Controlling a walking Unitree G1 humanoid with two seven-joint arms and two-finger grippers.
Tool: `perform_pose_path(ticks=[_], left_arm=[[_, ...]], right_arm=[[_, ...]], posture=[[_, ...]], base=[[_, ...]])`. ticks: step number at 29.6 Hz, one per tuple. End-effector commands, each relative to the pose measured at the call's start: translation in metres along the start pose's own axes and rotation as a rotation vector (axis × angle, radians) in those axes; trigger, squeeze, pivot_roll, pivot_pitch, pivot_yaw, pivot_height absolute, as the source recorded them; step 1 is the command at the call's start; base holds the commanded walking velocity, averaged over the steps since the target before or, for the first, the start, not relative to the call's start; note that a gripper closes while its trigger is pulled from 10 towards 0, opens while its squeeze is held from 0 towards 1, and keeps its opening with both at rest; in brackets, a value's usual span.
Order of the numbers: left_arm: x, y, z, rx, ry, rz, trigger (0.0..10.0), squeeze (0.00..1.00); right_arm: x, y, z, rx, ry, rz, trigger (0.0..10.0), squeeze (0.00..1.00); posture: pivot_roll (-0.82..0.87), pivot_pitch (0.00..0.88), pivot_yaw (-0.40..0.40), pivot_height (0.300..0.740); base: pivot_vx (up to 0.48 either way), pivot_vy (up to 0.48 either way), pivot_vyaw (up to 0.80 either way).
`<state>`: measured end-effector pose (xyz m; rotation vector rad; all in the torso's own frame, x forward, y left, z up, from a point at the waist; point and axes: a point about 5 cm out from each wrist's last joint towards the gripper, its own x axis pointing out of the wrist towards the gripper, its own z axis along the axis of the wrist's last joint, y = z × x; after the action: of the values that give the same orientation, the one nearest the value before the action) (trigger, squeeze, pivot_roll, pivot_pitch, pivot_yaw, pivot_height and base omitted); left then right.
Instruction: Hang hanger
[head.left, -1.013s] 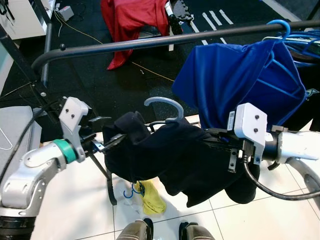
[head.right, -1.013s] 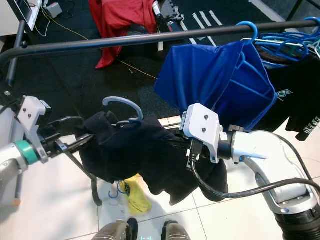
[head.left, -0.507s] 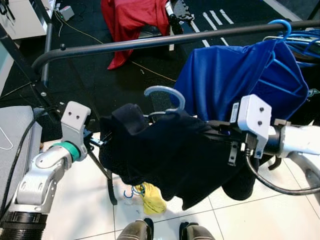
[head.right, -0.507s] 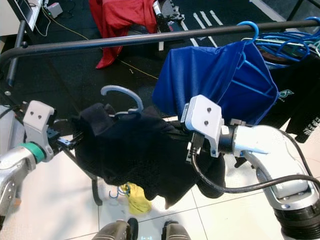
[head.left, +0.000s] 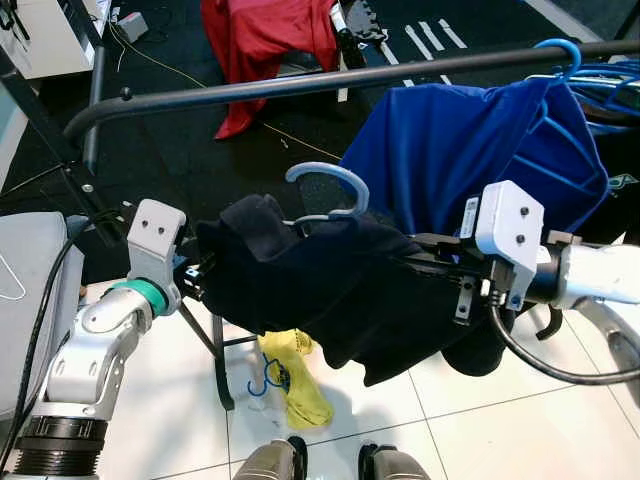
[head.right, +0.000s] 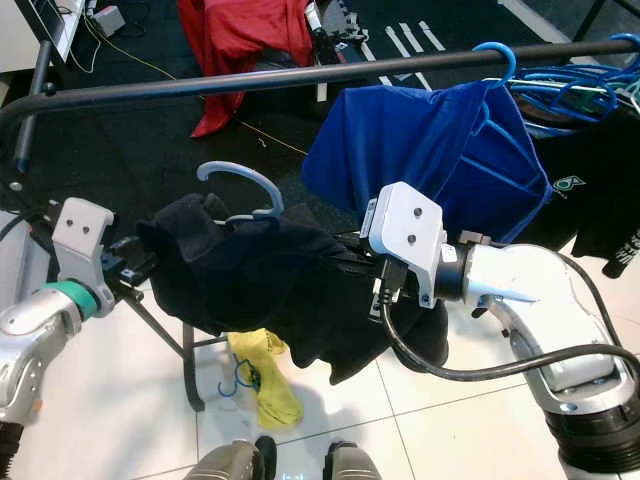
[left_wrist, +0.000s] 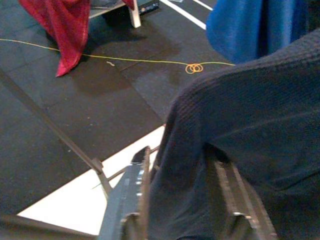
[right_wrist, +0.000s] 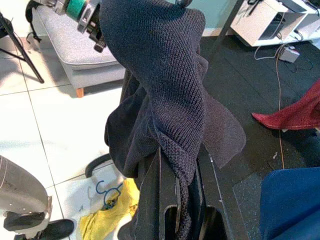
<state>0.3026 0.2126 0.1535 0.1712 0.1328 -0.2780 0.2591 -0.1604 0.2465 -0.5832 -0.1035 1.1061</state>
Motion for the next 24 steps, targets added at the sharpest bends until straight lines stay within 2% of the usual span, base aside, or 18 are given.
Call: perform_pose_path(ticks=[1,14,17,21,22,24], left_arm=[[-0.003,0.008,-0.003,0.002,0.006,0.037,0.0,0.00],[-0.006,0.010,-0.003,-0.005,-0.005,0.066,0.0,0.00],[-0.001,0.002,-0.002,-0.019,-0.022,0.041,0.0,0.00],[0.000,0.000,-0.001,-0.019,-0.028,0.036,0.0,0.00],[-0.001,0.000,0.001,-0.015,-0.039,0.038,10.0,0.00],[-0.002,0.003,0.002,-0.010,-0.040,0.055,10.0,0.00]], right_arm=[[-0.001,-0.001,0.001,-0.012,-0.011,-0.010,10.0,0.00],[-0.002,-0.003,-0.004,-0.005,0.005,-0.024,10.0,0.00],[-0.002,-0.004,-0.001,-0.004,-0.010,-0.025,10.0,0.00],[-0.002,-0.004,0.000,-0.006,-0.011,-0.026,10.0,0.00],[-0.003,-0.005,0.000,-0.008,-0.010,-0.027,10.0,0.00],[-0.003,-0.005,0.000,-0.008,-0.010,-0.028,10.0,0.00]], posture=[[-0.06,0.069,0.101,0.740],[-0.06,0.070,0.098,0.740],[-0.06,0.070,0.099,0.740],[-0.06,0.070,0.099,0.740],[-0.06,0.072,0.098,0.740],[-0.06,0.071,0.097,0.740]], base=[[0.000,0.000,0.00],[0.000,0.000,0.00],[0.000,0.000,0.00],[0.000,0.000,0.00],[0.000,0.000,0.00],[0.000,0.000,0.00]])
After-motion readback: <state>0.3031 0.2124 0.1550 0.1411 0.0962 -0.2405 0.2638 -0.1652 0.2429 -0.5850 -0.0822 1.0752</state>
